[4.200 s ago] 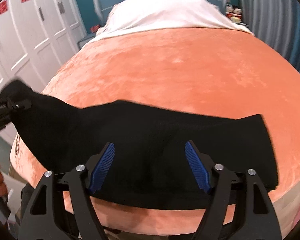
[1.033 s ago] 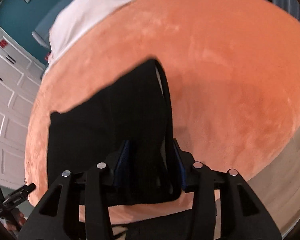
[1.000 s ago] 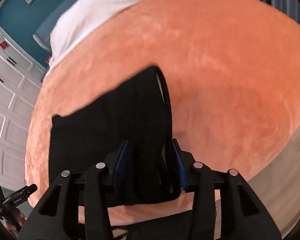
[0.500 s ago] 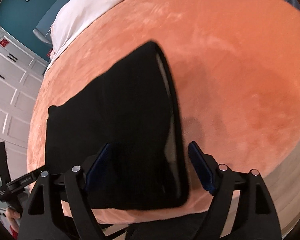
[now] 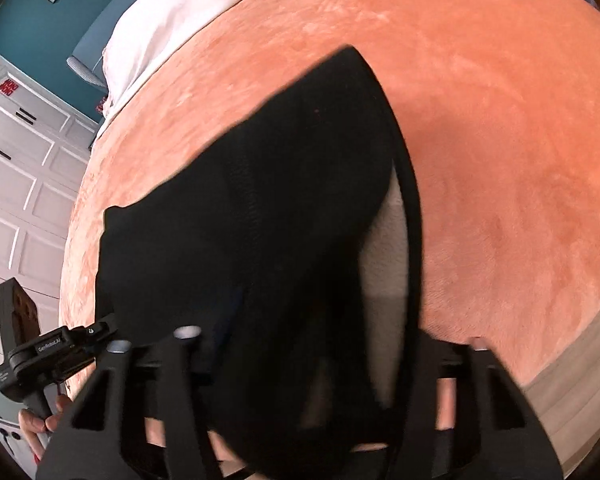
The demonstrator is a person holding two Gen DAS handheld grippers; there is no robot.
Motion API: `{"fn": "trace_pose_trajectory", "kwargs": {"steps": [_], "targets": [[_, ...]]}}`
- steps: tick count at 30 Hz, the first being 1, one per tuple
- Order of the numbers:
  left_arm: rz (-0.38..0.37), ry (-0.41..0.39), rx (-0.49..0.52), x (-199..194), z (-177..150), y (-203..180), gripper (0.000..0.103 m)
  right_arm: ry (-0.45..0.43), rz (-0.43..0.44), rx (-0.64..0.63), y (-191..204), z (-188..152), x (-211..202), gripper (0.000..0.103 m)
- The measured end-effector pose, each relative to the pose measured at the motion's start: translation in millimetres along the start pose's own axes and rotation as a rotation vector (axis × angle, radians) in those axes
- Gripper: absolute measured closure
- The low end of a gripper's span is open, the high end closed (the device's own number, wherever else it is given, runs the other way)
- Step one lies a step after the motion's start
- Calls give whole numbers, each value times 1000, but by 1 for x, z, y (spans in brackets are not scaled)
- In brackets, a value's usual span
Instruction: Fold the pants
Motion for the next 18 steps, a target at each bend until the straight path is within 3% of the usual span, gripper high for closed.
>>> {"fn": "trace_pose_trajectory", "kwargs": {"steps": [2,4,7,11,13,15,17,18], "targets": [[-99,-17,-17,-24,0,3,88,-22,15,-30,20,2,-15,71],[-103,-64,-11,-55,-1,10,89,-50,60,-99,58,1,-36,71],[23,-216,39,-124,-10,38,88,-63,126,-202,111,-6,-50,72],[154,-234,7,-154,-28,99,82,-13,175,-289,158,-26,-21,67],[310,-176,-23,-134,-35,138,80,75,129,-262,148,-37,37,53],[471,-127,-69,-118,-52,169,90,149,-5,-176,117,-48,77,49],[523,-164,-52,-128,-62,171,89,90,111,-77,108,-52,62,51],[518,-198,-47,-139,-64,163,89,28,64,-62,102,-50,43,49]]}}
Point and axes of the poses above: each gripper's, at about its wrist camera, not at the fingertips, and x roughly the way its jaws point, y to its left, z to its top, the point moved 9 cm from there along x, roughly the way its jaws point, and after that the axes turned 15 degrees about y, right-handed, at the moved point
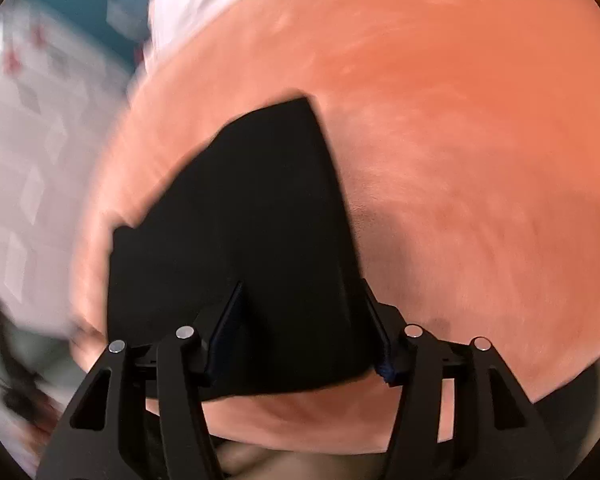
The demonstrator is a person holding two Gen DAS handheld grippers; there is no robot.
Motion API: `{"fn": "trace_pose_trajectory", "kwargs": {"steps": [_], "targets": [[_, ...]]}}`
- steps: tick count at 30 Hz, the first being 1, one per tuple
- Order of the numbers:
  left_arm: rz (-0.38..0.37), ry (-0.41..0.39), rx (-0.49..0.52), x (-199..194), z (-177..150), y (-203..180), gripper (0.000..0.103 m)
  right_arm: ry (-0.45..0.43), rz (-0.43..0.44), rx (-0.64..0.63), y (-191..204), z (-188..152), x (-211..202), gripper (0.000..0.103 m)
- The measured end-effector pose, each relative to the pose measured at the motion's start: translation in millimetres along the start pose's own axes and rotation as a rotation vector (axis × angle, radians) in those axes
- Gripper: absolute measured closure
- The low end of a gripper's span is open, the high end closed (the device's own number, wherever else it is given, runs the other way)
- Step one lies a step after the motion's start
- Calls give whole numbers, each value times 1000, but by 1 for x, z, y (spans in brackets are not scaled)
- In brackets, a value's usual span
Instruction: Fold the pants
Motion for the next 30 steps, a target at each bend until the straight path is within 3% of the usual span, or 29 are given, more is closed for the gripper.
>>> {"fn": "trace_pose_trajectory", "kwargs": {"steps": [2,3,4,7,9,11,14,15,17,19,21,23,24,25,27,30], "targets": [[-32,-77,11,-26,8,-24,87,-110,-109,-55,5,6,-34,51],[-33,-118,30,-40,19,-39,85,-144,-137,-136,23,10,-51,63],[-28,-140,51,-45,31,-49,83,-152,-142,-188,39,14,-59,67],[8,-129,115,-32,47,-88,56,-152,-124,-353,104,23,-62,75],[50,-62,130,-2,48,-98,56,-128,-132,-433,129,26,-43,79],[63,11,104,32,46,-92,56,-54,-180,-475,134,34,0,83],[22,39,82,53,43,-81,51,36,-307,-424,99,55,58,88],[24,32,94,51,42,-80,51,69,-265,-351,81,63,71,101],[56,24,117,50,40,-80,49,68,-137,-236,75,69,59,102],[73,21,130,53,41,-81,49,6,-144,-255,91,72,36,97],[85,12,136,56,41,-81,47,13,-154,-338,113,69,35,97],[97,7,142,58,42,-81,45,30,-230,-399,119,69,51,97],[93,7,141,55,40,-86,45,51,-303,-398,107,74,68,98],[87,9,141,55,40,-86,45,79,-317,-375,95,77,84,101],[86,13,140,55,40,-87,45,60,-249,-300,93,83,81,101],[62,19,129,51,37,-85,44,34,-189,-347,130,77,65,94]]}}
Point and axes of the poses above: each gripper's, at about its wrist camera, not at the fingertips, and x roughly the way its jaws point, y to its left, z to its top, the point moved 9 cm from there along x, roughly the way its jaws point, and after that the axes turned 15 degrees about y, right-handed, at the moved point
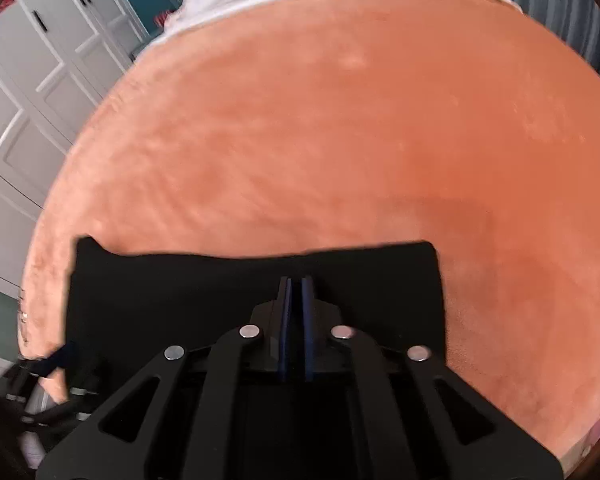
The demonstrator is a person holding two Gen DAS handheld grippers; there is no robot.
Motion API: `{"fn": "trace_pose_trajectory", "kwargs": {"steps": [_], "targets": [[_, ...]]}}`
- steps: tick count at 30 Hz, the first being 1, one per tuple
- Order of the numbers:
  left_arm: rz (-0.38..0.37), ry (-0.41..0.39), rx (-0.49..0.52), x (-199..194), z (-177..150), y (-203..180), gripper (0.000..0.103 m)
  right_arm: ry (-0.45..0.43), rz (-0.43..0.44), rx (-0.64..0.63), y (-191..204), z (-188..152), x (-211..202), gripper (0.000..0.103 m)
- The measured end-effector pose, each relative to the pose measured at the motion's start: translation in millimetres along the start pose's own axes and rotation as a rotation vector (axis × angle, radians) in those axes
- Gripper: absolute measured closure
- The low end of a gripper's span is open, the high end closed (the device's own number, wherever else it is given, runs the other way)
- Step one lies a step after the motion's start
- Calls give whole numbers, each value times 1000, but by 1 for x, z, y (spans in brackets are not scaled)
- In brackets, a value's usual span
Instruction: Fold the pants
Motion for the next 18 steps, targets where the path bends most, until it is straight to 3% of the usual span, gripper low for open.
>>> {"fn": "trace_pose_trajectory", "kwargs": {"steps": [2,10,14,18], "targets": [[-13,2,-7,-5,-4,3,44,31,77,-73,35,-3,-5,94],[-27,16,-109,-25,-42,48,45,167,196,-286,140,0,30,94],[-22,37,-134,-21,-53,62,45,256,179,-367,184,-3,69,94],[-33,54,-136,-13,-57,66,45,280,75,-392,199,0,106,94]]}}
Point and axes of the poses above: each gripper's, at about its wrist camera, not at the fingertips, and x roughly the way its jaws point, y to its left, z to its top, the point moved 9 cm from there along x, roughly the way its jaws point, and after that the axes turned 15 degrees about y, right-handed, at the moved point
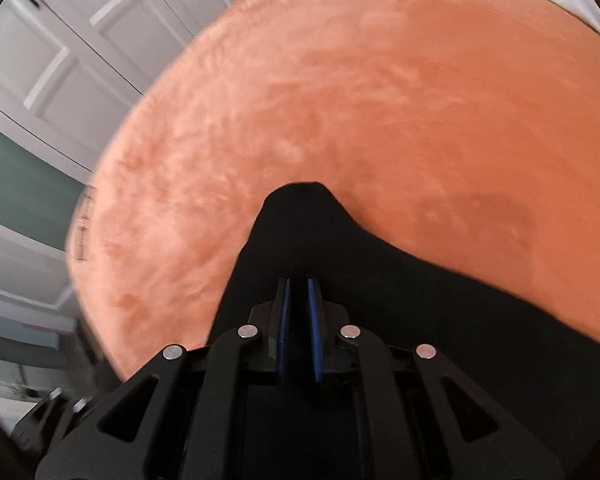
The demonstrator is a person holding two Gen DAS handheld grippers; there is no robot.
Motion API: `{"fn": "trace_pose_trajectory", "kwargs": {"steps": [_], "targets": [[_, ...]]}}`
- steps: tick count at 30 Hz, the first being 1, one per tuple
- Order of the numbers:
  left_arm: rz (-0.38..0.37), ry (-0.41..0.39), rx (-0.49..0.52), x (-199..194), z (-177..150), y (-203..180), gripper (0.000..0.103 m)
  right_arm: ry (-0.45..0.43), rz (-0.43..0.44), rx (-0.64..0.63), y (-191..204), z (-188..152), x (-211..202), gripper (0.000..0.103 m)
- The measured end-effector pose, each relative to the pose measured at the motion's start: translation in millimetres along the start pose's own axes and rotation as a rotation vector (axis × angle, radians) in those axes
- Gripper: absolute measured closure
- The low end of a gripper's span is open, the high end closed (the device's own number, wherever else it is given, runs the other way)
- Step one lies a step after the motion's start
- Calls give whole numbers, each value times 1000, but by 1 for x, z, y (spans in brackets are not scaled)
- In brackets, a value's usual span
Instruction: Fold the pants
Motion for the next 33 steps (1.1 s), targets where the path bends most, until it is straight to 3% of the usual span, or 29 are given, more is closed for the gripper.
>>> {"fn": "trace_pose_trajectory", "kwargs": {"steps": [3,6,8,10,11,12,14,16,17,19,20,22,24,26,28,30,31,32,33], "targets": [[-2,2,3,1,-2,2,45,-15,-56,9,-2,16,12,94],[-6,5,-2,0,-2,3,45,-11,-19,49,-7,21,10,93],[-11,0,-7,-3,-2,6,45,-89,75,108,-15,11,-25,93],[-22,-10,-13,-8,-3,9,43,-188,93,148,-35,-13,-65,91],[-31,-10,-16,-8,-4,10,38,-231,83,177,-51,-31,-83,75],[-48,-5,-19,-8,-5,9,36,-276,52,224,-75,-57,-103,50],[-79,6,-13,-4,-7,2,36,-318,-43,302,-120,-110,-127,31],[-94,20,2,1,-11,-8,35,-307,-150,394,-169,-173,-139,31],[-94,25,6,3,-12,-12,34,-292,-157,462,-192,-206,-141,31],[-62,6,-10,5,-10,-17,31,-297,-90,550,-217,-239,-139,31],[-41,-5,-19,7,-8,-18,23,-296,-24,603,-231,-254,-133,31],[-33,9,-57,16,-1,-14,14,-276,68,635,-242,-257,-116,27],[-85,35,-112,26,5,-6,5,-244,137,594,-237,-243,-95,25],[-197,78,-175,40,9,1,5,-207,181,557,-224,-228,-72,21],[-368,144,-262,56,10,8,5,-202,220,545,-215,-217,-58,16],[-390,144,-263,57,12,8,5,-230,174,520,-206,-211,-52,12],[-375,139,-244,56,13,5,5,-237,153,498,-201,-210,-52,14],[-364,129,-227,55,14,2,9,-243,155,491,-198,-210,-52,26],[-392,113,-216,50,16,-3,31,-246,196,499,-195,-210,-53,43]]}}
Point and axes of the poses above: each gripper's, at about its wrist camera, not at the fingertips, and x roughly the way its jaws point, y to its left, z to its top, the point moved 9 cm from there along x, roughly the way its jaws point, and after that the axes turned 15 degrees about y, right-handed, at the moved point
